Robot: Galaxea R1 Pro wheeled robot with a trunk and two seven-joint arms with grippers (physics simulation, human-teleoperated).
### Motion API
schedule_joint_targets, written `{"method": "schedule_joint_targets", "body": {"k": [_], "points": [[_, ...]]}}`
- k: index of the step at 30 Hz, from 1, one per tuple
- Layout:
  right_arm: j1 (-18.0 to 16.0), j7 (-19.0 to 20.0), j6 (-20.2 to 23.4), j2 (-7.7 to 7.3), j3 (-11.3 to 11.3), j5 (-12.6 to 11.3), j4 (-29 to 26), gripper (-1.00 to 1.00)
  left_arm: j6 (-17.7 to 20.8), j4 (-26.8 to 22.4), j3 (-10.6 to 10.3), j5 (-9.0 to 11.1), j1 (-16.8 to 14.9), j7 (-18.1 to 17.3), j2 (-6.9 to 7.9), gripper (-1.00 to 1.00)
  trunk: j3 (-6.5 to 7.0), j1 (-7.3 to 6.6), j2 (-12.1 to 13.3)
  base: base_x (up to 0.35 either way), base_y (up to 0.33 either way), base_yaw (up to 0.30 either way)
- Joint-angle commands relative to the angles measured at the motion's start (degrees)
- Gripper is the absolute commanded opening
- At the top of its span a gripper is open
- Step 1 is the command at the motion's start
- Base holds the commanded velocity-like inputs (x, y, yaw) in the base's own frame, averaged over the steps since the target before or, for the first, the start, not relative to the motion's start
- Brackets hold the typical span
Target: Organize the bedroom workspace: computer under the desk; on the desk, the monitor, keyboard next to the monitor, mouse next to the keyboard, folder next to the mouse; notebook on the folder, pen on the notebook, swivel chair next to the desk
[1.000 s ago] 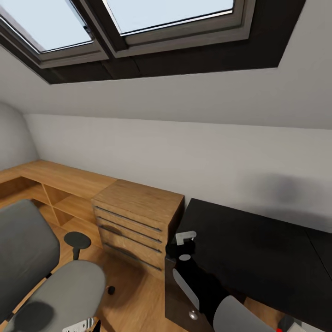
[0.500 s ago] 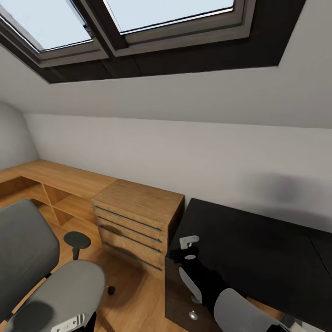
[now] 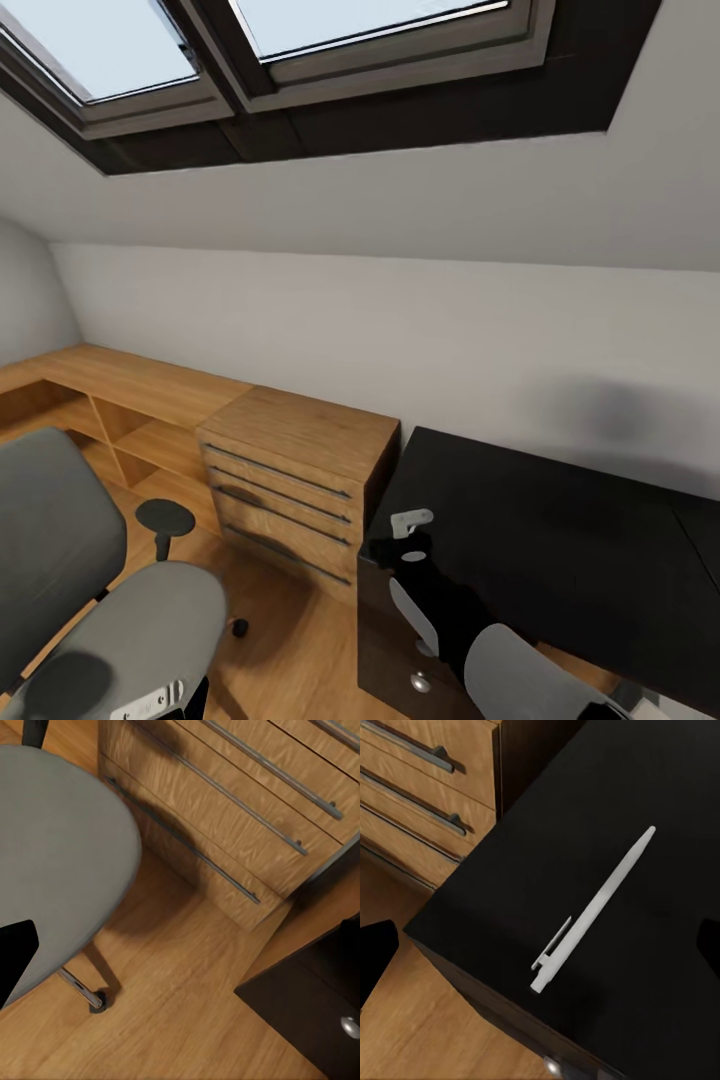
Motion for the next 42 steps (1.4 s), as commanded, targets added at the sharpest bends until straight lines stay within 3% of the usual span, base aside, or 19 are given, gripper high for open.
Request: {"method": "schedule_joint_targets", "body": {"k": [1, 4, 6, 13, 19, 30, 39, 42], "points": [[-0.09, -0.44, -0.2, 0.0, 0.31, -0.28, -0.01, 1.0, 0.31, -0.14, -0.04, 0.55, 0.02, 0.24, 0.02, 1.0, -0.25, 0.24, -0.47, 0.0, 0.0, 0.0], [-0.13, -0.68, -6.25, 0.0, 0.31, -0.19, 1.02, 1.0, 0.31, -0.12, -0.04, 0.49, 0.02, 0.24, 0.02, 1.0, -0.79, 0.9, -1.67, 0.0, 0.0, 0.0], [-1.39, -0.84, -14.42, 0.0, 0.24, -0.19, 5.62, 1.0, 0.31, -0.07, -0.04, 0.46, 0.02, 0.24, 0.02, 1.0, -1.15, 1.34, -2.48, 0.0, 0.0, 0.0], [-2.57, -0.88, -16.53, 0.0, 0.21, -0.25, 8.56, 1.0, 0.31, 0.01, -0.04, 0.46, 0.02, 0.24, 0.02, 1.0, -2.4, 2.88, -5.28, 0.0, 0.0, 0.0], [-6.28, -0.86, -16.56, 0.0, 0.15, -0.78, 14.34, 1.0, 0.31, 0.1, -0.04, 0.43, 0.02, 0.24, -0.05, 1.0, -3.48, 4.19, -7.69, 0.0, 0.0, 0.0], [-7.79, -0.93, -13.32, 0.0, 0.13, -2.21, 15.69, 1.0, 0.31, 0.21, -0.04, 0.37, 0.02, 0.24, -0.12, 1.0, -5.46, 6.61, -12.1, 0.0, 0.0, 0.0], [-7.79, -0.85, -3.26, 0.0, 0.06, -3.02, 12.9, 1.0, 0.31, 0.21, -0.04, 0.37, 0.02, 0.24, -0.07, 1.0, -7.07, 8.59, -15.71, 0.0, 0.0, 0.0], [-7.79, -0.81, -1.94, 0.0, 0.05, -3.26, 10.66, 1.0, 0.33, 0.21, -0.04, 0.37, 0.02, 0.24, -0.06, 1.0, -7.61, 9.24, -16.92, 0.0, 0.0, 0.0]]}}
